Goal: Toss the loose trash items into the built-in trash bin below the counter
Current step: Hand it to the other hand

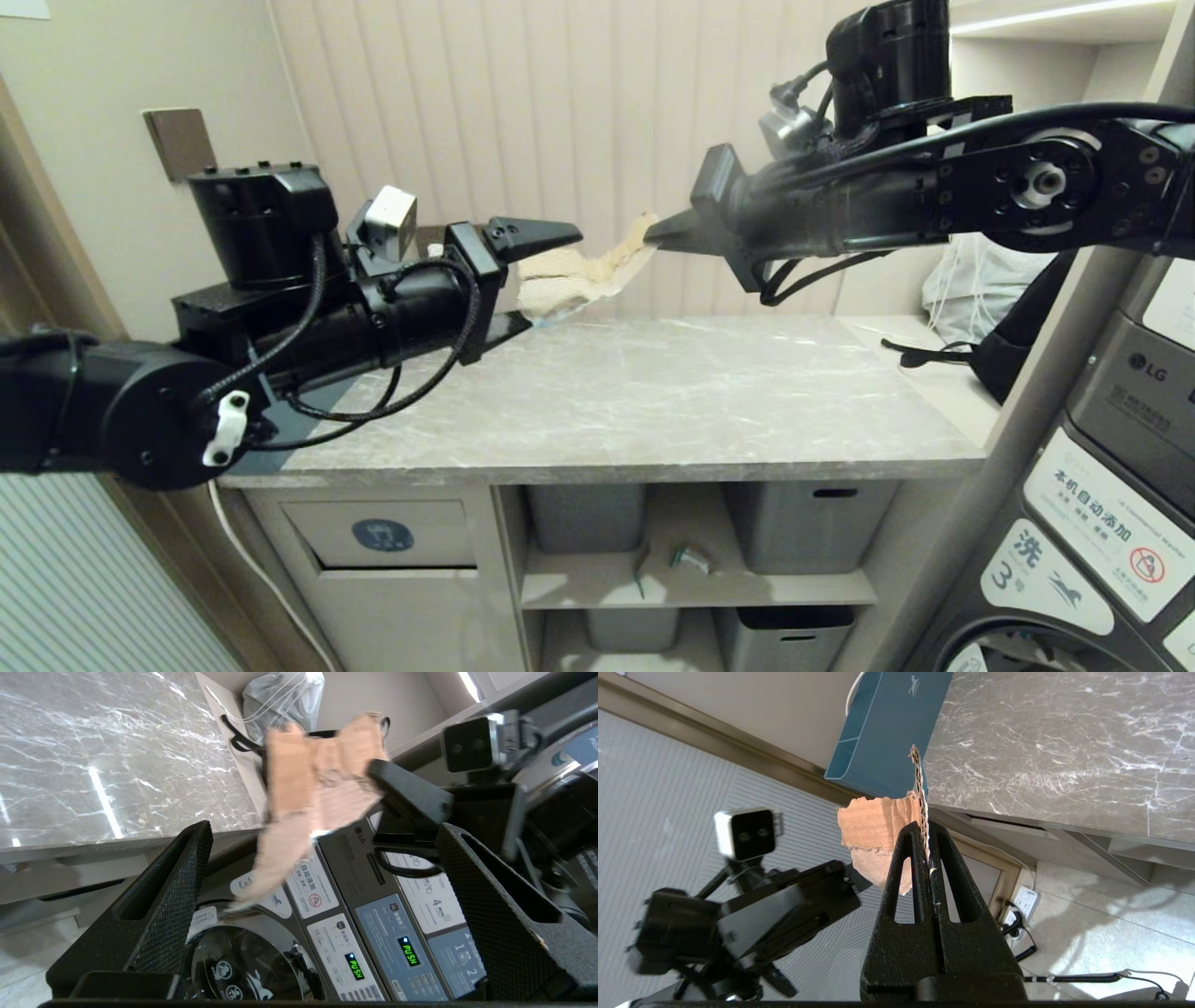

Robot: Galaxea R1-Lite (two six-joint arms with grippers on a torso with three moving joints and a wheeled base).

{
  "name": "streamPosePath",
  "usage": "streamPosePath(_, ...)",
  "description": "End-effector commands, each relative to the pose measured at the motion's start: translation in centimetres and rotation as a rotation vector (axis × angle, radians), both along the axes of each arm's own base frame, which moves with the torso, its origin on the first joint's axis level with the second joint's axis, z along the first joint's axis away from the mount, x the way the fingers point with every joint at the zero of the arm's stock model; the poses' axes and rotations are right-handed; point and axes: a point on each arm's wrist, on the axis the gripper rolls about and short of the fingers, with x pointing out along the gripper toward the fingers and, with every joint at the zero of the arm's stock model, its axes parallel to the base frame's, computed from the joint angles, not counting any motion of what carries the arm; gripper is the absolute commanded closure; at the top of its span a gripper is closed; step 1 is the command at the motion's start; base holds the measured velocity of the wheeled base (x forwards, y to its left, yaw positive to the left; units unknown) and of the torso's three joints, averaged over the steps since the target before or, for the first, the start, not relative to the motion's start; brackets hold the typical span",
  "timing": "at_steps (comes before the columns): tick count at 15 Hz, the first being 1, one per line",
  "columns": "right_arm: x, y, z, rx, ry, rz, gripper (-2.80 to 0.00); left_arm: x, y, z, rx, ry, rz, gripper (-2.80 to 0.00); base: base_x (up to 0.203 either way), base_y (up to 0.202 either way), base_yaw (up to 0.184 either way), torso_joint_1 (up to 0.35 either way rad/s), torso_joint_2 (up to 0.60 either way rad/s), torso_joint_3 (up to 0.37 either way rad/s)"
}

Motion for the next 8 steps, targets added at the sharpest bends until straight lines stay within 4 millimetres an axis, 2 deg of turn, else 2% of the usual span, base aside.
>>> streamPosePath(1,-0.53,-0.19,0.53,0.01,-0.005,0.005,0.0,0.44,-0.32,-0.54,0.001,0.015,-0.005,-2.8,0.0,0.0,0.0,0.0,0.0,0.0)
streamPosePath(2,-0.77,-0.33,0.79,0.013,-0.009,0.005,0.0,0.66,-0.42,-0.74,0.0,0.012,-0.004,-2.8,0.0,0.0,0.0,0.0,0.0,0.0)
streamPosePath(3,-0.91,-0.41,0.97,0.015,-0.012,0.005,0.0,0.91,-0.55,-0.83,-0.005,-0.002,-0.003,0.0,0.0,0.0,0.0,0.0,0.0,0.0)
streamPosePath(8,-1.41,-0.71,1.36,0.011,-0.014,0.006,0.0,1.22,-0.8,-1.03,-0.012,-0.016,-0.002,0.0,0.0,0.0,0.0,0.0,0.0,0.0)
